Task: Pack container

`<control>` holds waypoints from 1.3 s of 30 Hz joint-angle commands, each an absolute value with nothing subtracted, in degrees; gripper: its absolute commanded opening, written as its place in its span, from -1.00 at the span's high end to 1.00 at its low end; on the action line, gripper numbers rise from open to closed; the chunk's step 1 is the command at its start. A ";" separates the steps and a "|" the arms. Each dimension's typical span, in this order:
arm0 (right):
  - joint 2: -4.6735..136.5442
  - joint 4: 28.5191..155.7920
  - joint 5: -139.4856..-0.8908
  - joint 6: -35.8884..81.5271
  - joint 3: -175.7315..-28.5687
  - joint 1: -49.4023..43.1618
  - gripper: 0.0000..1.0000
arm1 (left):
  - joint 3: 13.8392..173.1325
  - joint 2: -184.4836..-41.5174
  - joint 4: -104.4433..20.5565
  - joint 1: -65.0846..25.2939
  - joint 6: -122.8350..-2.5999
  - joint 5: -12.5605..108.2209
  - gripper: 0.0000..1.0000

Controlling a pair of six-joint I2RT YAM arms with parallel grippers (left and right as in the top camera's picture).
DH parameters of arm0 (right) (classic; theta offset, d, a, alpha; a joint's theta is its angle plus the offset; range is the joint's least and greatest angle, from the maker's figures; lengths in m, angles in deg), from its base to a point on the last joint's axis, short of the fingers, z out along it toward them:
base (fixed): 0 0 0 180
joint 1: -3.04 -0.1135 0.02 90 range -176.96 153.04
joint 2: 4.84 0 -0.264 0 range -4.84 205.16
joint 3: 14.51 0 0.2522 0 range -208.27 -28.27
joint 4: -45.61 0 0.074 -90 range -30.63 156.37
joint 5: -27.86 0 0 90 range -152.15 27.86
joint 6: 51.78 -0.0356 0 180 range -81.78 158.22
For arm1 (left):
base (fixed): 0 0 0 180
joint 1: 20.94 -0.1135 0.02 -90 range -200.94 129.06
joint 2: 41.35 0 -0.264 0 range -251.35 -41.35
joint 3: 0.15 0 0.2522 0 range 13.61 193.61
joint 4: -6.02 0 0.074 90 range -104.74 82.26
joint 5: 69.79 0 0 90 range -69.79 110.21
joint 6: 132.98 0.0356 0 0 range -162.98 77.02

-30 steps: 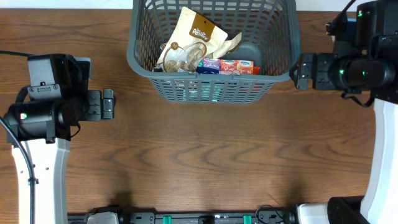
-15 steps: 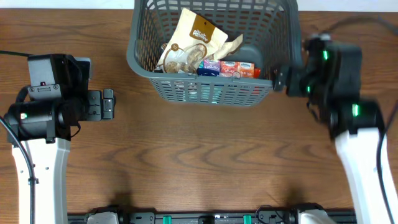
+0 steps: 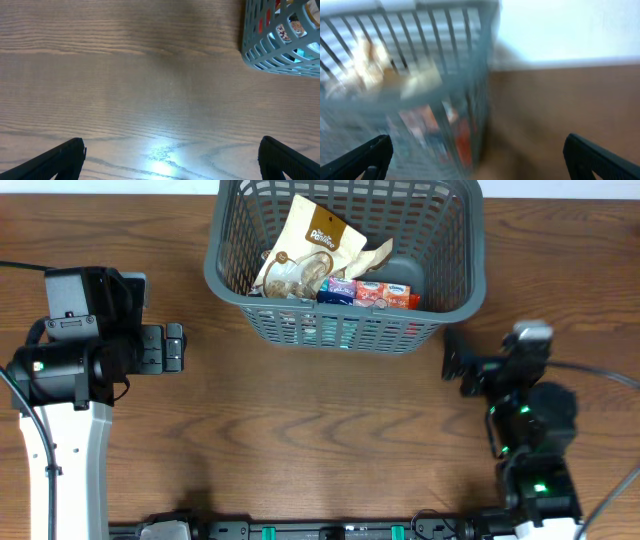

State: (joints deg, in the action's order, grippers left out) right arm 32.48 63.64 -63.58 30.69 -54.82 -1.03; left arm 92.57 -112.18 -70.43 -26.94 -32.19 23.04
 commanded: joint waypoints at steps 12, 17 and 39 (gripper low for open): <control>26.34 61.81 -61.50 33.16 -41.55 0.02 -0.99 | 92.63 -112.25 -70.41 -26.99 -31.52 23.44 -0.97; 25.77 61.83 -56.89 33.16 -41.20 0.02 -0.98 | 92.63 -112.22 -70.41 -26.99 -31.52 23.44 -0.97; 13.97 51.25 -51.42 33.16 -28.59 0.85 -0.98 | 92.63 -112.25 -70.41 -26.99 -31.52 23.44 -0.97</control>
State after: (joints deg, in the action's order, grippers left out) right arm 15.37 51.45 -52.23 32.61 -28.79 0.23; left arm 92.57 -112.18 -70.41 -26.94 -32.22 23.04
